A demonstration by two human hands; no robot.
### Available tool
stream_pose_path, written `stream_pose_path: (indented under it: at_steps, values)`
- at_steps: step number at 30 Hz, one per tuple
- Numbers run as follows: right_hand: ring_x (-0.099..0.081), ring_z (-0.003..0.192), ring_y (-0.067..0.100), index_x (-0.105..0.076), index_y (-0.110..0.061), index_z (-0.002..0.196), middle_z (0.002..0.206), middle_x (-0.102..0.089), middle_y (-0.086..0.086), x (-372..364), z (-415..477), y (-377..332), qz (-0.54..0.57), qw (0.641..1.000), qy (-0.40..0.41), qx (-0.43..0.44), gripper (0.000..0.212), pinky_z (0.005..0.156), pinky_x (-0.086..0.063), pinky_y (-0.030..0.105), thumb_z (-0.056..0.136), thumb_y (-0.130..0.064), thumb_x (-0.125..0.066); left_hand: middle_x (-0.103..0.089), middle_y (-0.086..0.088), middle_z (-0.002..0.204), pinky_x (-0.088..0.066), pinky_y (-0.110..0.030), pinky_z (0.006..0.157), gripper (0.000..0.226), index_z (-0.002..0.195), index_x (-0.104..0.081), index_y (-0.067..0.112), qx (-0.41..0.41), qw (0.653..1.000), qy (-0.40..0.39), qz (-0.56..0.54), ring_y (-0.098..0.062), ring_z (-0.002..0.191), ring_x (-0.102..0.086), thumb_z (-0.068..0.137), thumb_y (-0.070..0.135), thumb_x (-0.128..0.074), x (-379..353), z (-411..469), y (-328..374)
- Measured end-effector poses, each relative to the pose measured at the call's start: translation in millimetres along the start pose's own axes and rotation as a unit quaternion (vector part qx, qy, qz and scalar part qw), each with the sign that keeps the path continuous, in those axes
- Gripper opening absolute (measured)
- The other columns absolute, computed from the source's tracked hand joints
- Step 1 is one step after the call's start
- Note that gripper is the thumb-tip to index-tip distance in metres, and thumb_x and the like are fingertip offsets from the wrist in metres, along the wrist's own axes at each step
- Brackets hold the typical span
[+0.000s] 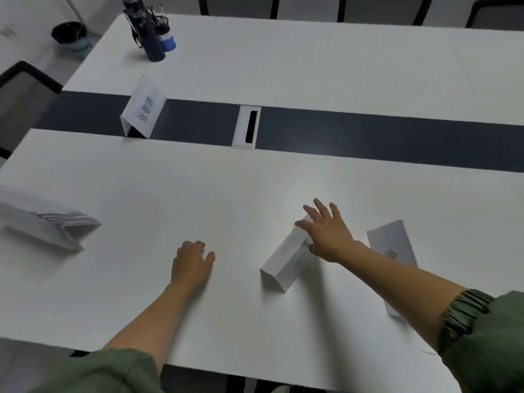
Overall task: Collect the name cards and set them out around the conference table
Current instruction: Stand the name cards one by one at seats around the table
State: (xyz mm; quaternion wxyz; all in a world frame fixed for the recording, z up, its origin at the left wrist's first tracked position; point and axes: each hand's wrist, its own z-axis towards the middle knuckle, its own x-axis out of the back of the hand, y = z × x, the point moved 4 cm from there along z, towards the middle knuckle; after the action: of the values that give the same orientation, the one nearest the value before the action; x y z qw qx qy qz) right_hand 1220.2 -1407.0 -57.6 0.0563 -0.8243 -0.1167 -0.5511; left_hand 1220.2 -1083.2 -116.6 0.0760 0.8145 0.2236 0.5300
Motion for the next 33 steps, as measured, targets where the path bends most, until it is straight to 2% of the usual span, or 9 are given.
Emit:
stream_pose_path:
  at_steps: [2, 5, 8, 10, 13, 17, 25, 33]
  values:
    - [-0.007, 0.15, 0.028, -0.043, -0.034, 0.143, 0.16, -0.024, 0.003, 1.3, 12.9, -5.6, -0.001, 1.0, -0.006, 0.014, 0.054, 0.119, 0.0, 0.053, 0.092, -0.038, -0.059, -0.041, -0.012, 0.141, -0.035, -0.042, 0.104, 0.043, 0.131, -0.049, 0.013, 0.002, 0.999, 0.019, 0.045, -0.029, 0.129, -0.037, 0.095, 0.037, -0.047, -1.0, 3.2, -23.4]
    - [-0.019, 0.148, 0.023, -0.047, -0.033, 0.141, 0.154, -0.037, -0.002, 9.2, 33.3, -15.6, 0.024, 0.999, 0.0, 0.023, 0.05, 0.119, -0.005, 0.049, 0.093, -0.042, -0.056, -0.02, -0.016, 0.157, -0.023, -0.043, 0.114, 0.054, 0.146, -0.032, 0.015, 0.018, 0.994, 0.04, 0.101, -0.03, 0.145, -0.016, 0.098, 0.039, -0.039, -1.8, 8.9, -51.5]
    - [-0.033, 0.141, 0.021, -0.052, -0.028, 0.138, 0.146, -0.048, -0.004, 18.3, 58.7, -32.9, 0.076, 0.997, 0.018, 0.021, 0.048, 0.117, -0.016, 0.04, 0.092, -0.042, -0.058, -0.012, -0.017, 0.16, -0.016, -0.044, 0.117, 0.059, 0.151, -0.024, 0.016, 0.02, 0.989, 0.067, 0.131, -0.033, 0.147, -0.009, 0.099, 0.042, -0.034, 2.5, 20.2, -72.0]
    - [-0.046, 0.129, 0.02, -0.056, -0.026, 0.134, 0.137, -0.056, -0.004, 25.9, 75.3, -44.4, 0.11, 0.993, 0.048, 0.015, 0.046, 0.107, -0.029, 0.035, 0.091, -0.042, -0.06, -0.012, -0.018, 0.159, -0.014, -0.046, 0.118, 0.06, 0.152, -0.023, 0.018, 0.012, 0.985, 0.087, 0.145, -0.034, 0.147, -0.01, 0.099, 0.046, -0.031, 5.3, 25.8, -81.4]
    - [-0.055, 0.114, 0.024, -0.058, -0.023, 0.13, 0.127, -0.063, -0.001, 33.8, 105.2, -68.1, 0.127, 0.989, 0.073, 0.002, 0.043, 0.091, -0.041, 0.036, 0.091, -0.04, -0.059, -0.012, -0.017, 0.16, -0.01, -0.047, 0.119, 0.063, 0.153, -0.018, 0.02, -0.006, 0.979, 0.115, 0.166, -0.033, 0.148, -0.008, 0.099, 0.052, -0.018, 0.1, 29.0, -97.9]
    - [-0.059, 0.105, 0.028, -0.059, -0.022, 0.127, 0.118, -0.066, 0.001, 40.0, 138.9, -92.9, 0.135, 0.986, 0.099, -0.02, 0.04, 0.084, -0.044, 0.038, 0.091, -0.041, -0.057, -0.011, -0.013, 0.161, -0.007, -0.046, 0.12, 0.067, 0.153, -0.017, 0.021, -0.011, 0.977, 0.142, 0.161, -0.028, 0.149, -0.004, 0.096, 0.055, -0.008, -10.4, 30.5, -107.4]
    - [-0.059, 0.099, 0.031, -0.059, -0.019, 0.125, 0.115, -0.067, 0.005, 55.9, 189.3, -128.9, 0.145, 0.977, 0.152, -0.042, 0.043, 0.081, -0.041, 0.038, 0.09, -0.044, -0.057, -0.016, -0.011, 0.16, -0.009, -0.045, 0.12, 0.065, 0.151, -0.027, 0.023, -0.007, 0.975, 0.16, 0.152, -0.025, 0.149, -0.008, 0.096, 0.055, -0.011, -13.9, 34.7, -109.5]
    - [-0.058, 0.101, 0.032, -0.057, -0.017, 0.127, 0.117, -0.065, 0.006, 57.5, 205.1, -142.9, 0.132, 0.977, 0.16, -0.056, 0.046, 0.081, -0.04, 0.039, 0.091, -0.046, -0.055, -0.019, -0.012, 0.159, -0.012, -0.046, 0.119, 0.064, 0.149, -0.032, 0.022, -0.01, 0.975, 0.165, 0.149, -0.027, 0.148, -0.013, 0.096, 0.053, -0.016, -12.2, 34.4, -110.4]
